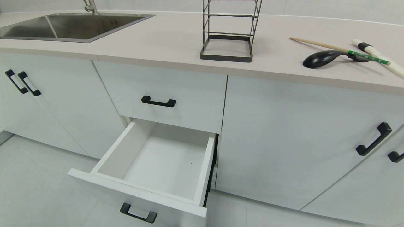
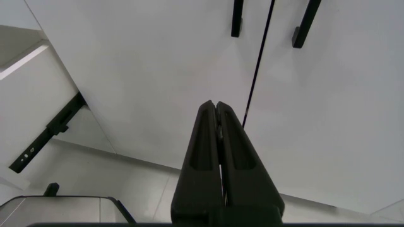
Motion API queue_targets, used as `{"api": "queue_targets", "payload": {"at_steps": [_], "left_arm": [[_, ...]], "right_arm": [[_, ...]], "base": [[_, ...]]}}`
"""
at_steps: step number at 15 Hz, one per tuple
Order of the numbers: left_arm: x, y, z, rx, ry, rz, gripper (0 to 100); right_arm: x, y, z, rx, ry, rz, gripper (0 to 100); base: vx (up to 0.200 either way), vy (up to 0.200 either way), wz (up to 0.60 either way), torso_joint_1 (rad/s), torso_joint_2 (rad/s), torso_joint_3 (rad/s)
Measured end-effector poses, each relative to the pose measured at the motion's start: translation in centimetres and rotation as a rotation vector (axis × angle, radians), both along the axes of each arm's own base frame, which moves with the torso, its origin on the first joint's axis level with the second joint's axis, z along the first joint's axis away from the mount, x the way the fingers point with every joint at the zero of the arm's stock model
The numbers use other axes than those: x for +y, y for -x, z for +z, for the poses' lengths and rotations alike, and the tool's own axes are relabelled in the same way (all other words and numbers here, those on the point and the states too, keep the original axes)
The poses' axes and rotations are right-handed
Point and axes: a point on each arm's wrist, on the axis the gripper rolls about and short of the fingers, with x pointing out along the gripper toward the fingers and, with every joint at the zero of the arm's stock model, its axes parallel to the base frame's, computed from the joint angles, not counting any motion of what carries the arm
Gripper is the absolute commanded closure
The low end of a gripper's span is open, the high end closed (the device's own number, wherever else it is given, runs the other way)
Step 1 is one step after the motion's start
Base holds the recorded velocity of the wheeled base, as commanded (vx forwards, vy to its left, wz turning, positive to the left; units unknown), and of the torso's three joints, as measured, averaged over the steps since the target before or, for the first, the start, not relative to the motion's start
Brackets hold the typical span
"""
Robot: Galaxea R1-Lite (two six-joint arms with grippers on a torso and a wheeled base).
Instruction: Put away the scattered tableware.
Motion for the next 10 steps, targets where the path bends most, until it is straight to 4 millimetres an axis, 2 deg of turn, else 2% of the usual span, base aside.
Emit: {"api": "queue_targets", "payload": {"at_steps": [10], "left_arm": [[-0.07,0.59,-0.21,-0.077,0.0,0.042,0]], "right_arm": [[0.0,0.0,0.0,0.0,0.0,0.0,100]], "base": [[0.0,0.0,0.0,0.0,0.0,0.0]]}}
